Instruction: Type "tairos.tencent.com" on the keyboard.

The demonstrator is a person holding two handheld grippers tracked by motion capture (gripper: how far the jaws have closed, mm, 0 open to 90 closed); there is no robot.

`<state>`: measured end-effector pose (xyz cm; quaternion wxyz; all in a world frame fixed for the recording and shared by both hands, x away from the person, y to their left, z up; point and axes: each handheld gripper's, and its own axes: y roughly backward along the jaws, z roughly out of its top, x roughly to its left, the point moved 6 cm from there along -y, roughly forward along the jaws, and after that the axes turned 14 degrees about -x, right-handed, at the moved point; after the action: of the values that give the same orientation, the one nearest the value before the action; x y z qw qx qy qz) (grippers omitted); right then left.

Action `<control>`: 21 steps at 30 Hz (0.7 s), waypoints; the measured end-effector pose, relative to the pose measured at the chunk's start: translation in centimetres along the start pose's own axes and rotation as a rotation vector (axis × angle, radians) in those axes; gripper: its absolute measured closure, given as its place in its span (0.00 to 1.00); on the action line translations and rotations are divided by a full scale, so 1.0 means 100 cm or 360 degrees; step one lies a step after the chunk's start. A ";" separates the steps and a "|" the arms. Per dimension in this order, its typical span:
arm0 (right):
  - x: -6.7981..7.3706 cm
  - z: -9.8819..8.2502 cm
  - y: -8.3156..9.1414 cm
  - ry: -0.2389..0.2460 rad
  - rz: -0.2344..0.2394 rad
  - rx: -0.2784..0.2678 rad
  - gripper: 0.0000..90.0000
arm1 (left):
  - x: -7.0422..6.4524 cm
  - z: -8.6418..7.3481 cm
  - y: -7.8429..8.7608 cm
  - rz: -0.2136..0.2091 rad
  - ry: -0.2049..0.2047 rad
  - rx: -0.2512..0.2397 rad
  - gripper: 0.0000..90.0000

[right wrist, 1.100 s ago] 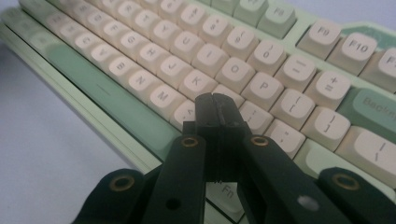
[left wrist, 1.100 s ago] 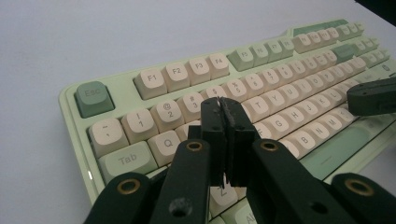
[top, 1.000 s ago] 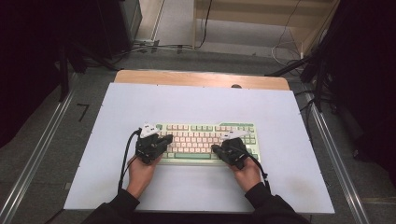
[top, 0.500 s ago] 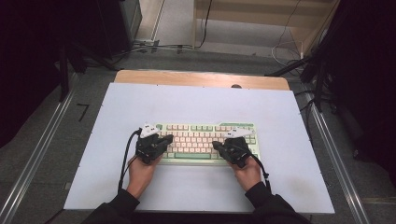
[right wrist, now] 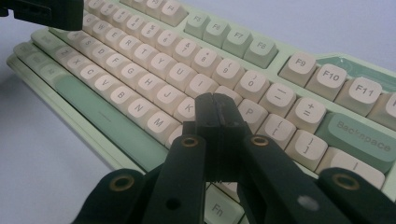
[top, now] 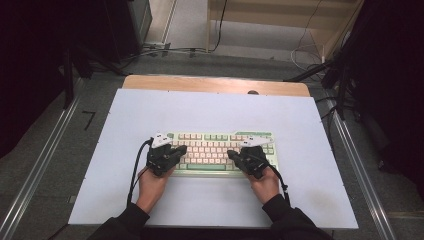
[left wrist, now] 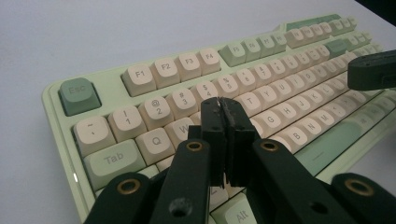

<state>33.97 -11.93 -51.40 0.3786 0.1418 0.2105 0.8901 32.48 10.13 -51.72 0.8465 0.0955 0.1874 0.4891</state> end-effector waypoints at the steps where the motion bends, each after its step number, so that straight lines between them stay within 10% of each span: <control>1: 0.000 0.000 0.000 0.0002 -0.0001 0.0000 0.97 | 0.000 0.000 0.000 -0.0002 0.0000 0.0001 0.99; 21: 0.002 0.000 -0.001 0.0006 0.0001 0.0008 0.97 | -0.008 -0.001 -0.006 -0.0035 -0.0017 0.0015 0.99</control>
<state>33.92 -11.73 -51.45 0.3777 0.1412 0.2133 0.8899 32.56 9.12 -51.85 0.8524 0.1002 0.1861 0.4782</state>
